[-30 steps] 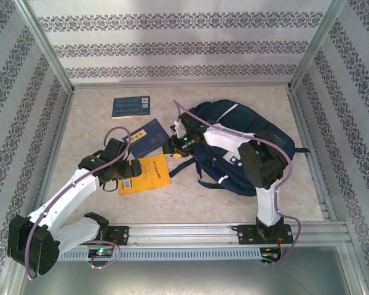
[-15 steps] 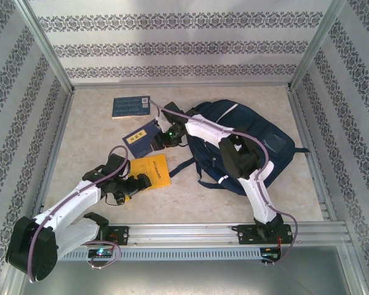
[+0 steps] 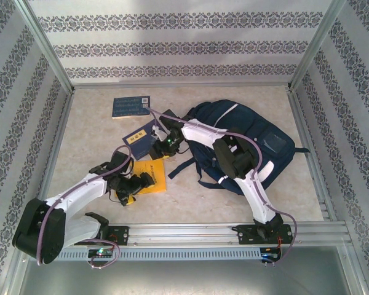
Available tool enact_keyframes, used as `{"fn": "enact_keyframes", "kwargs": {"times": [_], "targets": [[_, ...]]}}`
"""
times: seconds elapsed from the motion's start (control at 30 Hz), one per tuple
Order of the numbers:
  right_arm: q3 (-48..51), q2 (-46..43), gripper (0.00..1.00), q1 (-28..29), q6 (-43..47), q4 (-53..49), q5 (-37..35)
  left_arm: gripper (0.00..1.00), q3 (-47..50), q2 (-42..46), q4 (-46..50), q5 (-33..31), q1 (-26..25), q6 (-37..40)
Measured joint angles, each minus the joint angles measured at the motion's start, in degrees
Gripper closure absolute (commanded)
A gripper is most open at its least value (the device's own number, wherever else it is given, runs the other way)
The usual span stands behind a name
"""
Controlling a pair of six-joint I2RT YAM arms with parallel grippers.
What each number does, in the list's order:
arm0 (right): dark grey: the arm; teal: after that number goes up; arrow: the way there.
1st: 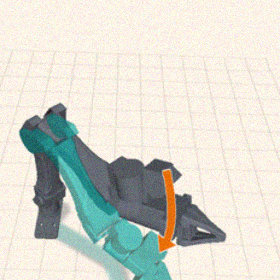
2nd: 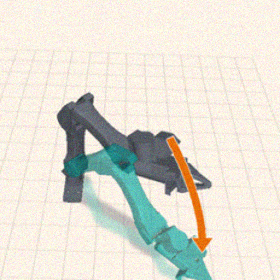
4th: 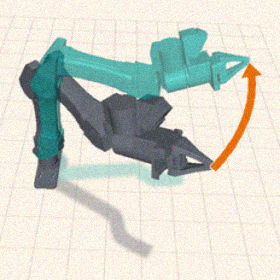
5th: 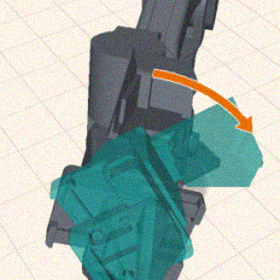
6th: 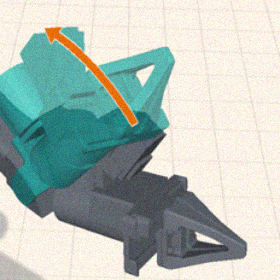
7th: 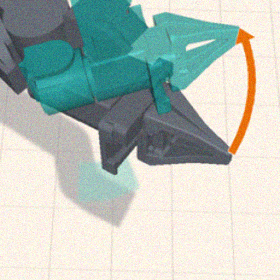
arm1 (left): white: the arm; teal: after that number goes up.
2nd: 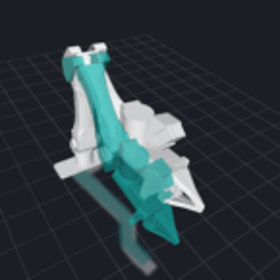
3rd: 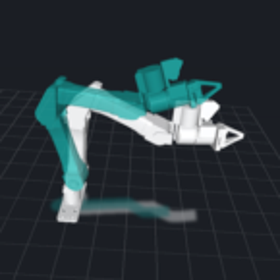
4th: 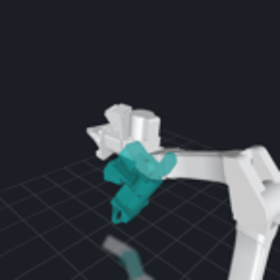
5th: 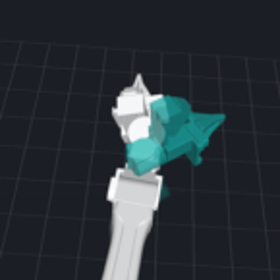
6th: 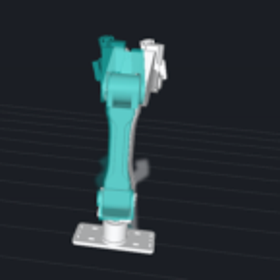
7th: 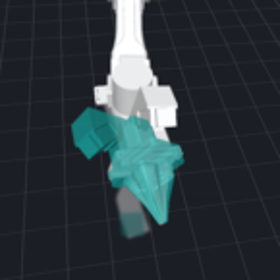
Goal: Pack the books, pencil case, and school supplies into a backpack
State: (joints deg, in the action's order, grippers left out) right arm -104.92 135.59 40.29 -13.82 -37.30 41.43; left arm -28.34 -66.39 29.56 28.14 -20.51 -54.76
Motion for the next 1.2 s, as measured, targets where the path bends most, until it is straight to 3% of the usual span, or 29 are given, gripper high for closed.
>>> {"fn": "enact_keyframes", "kwargs": {"times": [0.5, 0.67, 0.77, 0.93, 1.2], "targets": [[1.51, -0.33, 0.60, -0.59, 5.18, -5.55, 17.84, 0.03, -0.79, -0.90, 0.87, -0.37, 0.00, 0.50], [0.96, 0.48, 0.61, 0.11, 5.90, -7.28, 19.89, 0.03, -0.96, -1.07, 1.07, -0.52, 0.00, 0.94], [-0.07, 2.12, 0.67, 0.59, 6.10, -7.89, 19.91, 0.03, -0.96, -1.05, 1.18, -0.52, 0.00, 1.38], [-0.33, 3.10, 0.93, 1.09, 6.03, -8.20, 18.58, 0.03, -1.03, -0.28, 1.57, -0.81, -0.02, 2.03], [7.76, -3.19, 0.94, -1.79, -1.11, -0.09, 19.10, 0.00, -4.55, 8.13, 5.55, -6.12, 0.02, 4.63]]}}
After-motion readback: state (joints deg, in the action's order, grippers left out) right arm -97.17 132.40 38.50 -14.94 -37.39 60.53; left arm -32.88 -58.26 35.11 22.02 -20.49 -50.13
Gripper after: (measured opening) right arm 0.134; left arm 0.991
